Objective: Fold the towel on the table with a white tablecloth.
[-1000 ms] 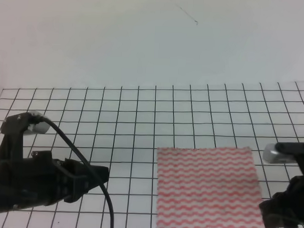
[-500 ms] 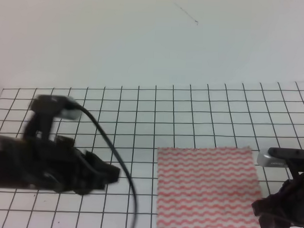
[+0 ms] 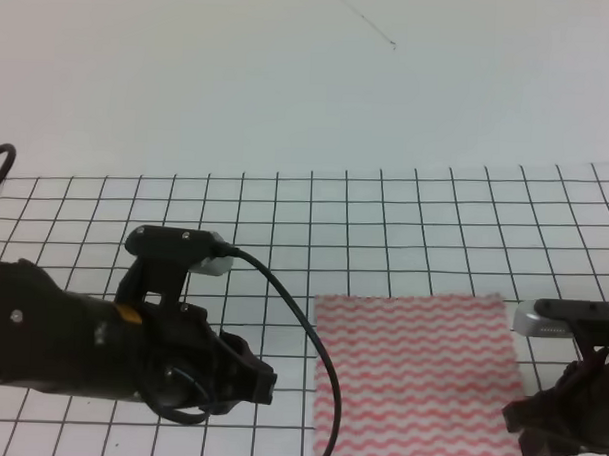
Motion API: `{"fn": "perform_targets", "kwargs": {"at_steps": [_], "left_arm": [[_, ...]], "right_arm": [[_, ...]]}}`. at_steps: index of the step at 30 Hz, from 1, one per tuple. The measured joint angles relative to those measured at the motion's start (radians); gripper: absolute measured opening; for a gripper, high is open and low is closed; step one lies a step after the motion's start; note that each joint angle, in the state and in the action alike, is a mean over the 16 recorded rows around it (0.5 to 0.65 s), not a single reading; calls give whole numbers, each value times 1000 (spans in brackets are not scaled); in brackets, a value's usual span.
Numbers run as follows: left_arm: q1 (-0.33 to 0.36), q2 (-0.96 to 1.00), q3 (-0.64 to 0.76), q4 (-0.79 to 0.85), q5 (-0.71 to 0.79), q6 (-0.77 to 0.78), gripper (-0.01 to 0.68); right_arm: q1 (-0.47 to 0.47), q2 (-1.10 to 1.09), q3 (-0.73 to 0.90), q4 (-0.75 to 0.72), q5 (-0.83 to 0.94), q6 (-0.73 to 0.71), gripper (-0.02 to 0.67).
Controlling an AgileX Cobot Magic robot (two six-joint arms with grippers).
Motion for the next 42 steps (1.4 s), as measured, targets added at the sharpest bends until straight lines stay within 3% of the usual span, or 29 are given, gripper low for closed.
{"fn": "perform_targets", "kwargs": {"at_steps": [13, 31, 42], "left_arm": [[0, 12, 0, -8, -17, 0, 183], [0, 12, 0, -24, -19, 1, 183], [0, 22, 0, -29, -12, 20, 183]], "right_arm": [[0, 25, -3, -4, -7, -12, 206], [-1, 34, -27, 141, 19, -137, 206], [-1, 31, -64, 111, 72, -185, 208]]}}
